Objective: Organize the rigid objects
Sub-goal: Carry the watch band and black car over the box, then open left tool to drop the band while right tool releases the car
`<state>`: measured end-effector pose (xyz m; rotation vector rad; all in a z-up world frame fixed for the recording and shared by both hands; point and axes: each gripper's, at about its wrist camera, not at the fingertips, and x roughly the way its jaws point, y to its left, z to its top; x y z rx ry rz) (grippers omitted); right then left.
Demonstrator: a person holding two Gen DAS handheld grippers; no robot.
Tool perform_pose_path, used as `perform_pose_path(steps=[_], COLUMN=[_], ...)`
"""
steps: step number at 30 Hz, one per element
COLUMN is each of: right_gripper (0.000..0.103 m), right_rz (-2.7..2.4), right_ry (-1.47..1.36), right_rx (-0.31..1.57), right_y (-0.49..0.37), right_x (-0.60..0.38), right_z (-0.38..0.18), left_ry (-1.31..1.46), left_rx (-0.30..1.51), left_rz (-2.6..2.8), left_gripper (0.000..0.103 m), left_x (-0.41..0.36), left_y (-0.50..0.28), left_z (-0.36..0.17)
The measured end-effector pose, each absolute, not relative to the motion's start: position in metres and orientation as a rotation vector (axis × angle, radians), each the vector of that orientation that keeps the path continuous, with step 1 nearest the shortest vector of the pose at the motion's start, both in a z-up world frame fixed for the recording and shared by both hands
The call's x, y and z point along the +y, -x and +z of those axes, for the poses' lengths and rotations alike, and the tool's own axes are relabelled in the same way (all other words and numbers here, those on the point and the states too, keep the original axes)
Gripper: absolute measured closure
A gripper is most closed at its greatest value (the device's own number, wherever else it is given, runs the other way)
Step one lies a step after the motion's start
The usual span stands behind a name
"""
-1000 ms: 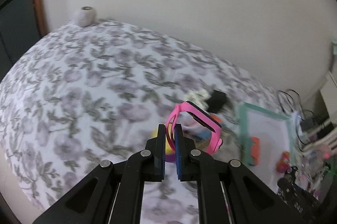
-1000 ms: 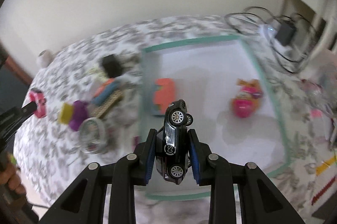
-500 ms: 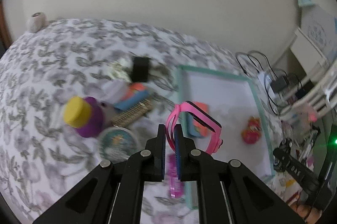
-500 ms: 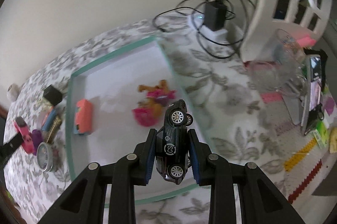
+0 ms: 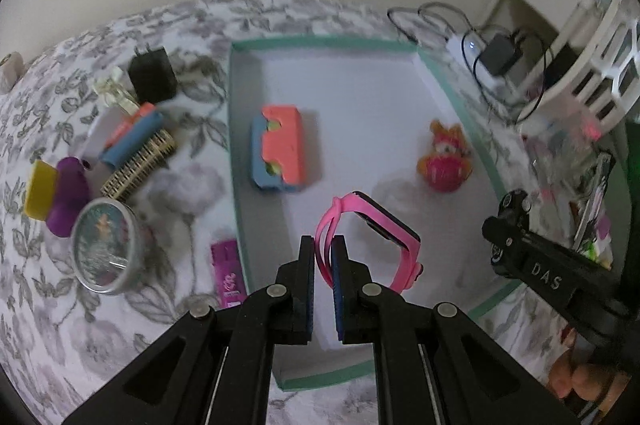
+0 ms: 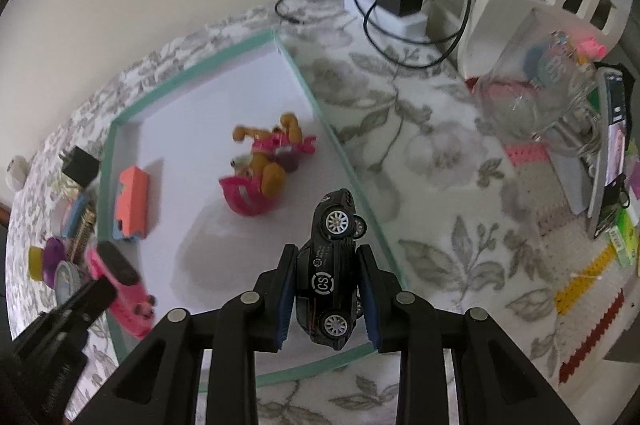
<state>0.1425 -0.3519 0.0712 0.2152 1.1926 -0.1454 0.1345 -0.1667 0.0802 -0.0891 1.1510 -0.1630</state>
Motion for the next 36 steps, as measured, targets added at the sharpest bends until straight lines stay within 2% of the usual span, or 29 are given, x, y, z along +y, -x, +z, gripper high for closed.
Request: perform_pose_path(steps=[16,19,21,24,33,34,35,36], right_gripper=[0.071,0.071,0.068,0.061,0.061,0.061,0.060,0.051], right_rz=[-0.150,-0.153,-0.156,-0.157,-0.148,-0.146,-0.143,-0.143], right_ry=[-0.182,-0.173,-0.172,-0.172,-0.150,-0.146,-0.138,-0.132], right_rx=[1.268,1.274,1.277,1.262,1.178,1.169,1.160,1.154], right_y=[-0.140,-0.141,-0.143,-0.143,-0.140,-0.141,-0.140,-0.140], right_x=[-0.346,-0.344,-0.343,-0.343,-0.336,-0.334,-0.332,-0.330], right_z=[0.054,0.053,0.053,0.058,0.091,0.094,0.097,0.098], left_ry=[0.030,0.017,0.017,0.016,0.077,0.083,0.089,0.096], left_rx=[1.224,1.230,1.226,1.217,1.166,1.154,1.145,1.135], left_rz=[-0.171,-0.162,-0.165,-0.170,-0.158,-0.142,-0.124,-0.100], left_gripper=[0.094,0.082,0.062,0.060,0.059,0.057,0.048,0.038], left_x=[-0.184,-0.185,-0.186,-0.185,-0.167,-0.162,-0.158,-0.152], left_y=[-0.136,-0.138,-0.137,-0.136,-0.136,-0.136,-0.136,-0.136], left_z=[0.054,0.053,0.053,0.058,0.088,0.093,0.096,0.100])
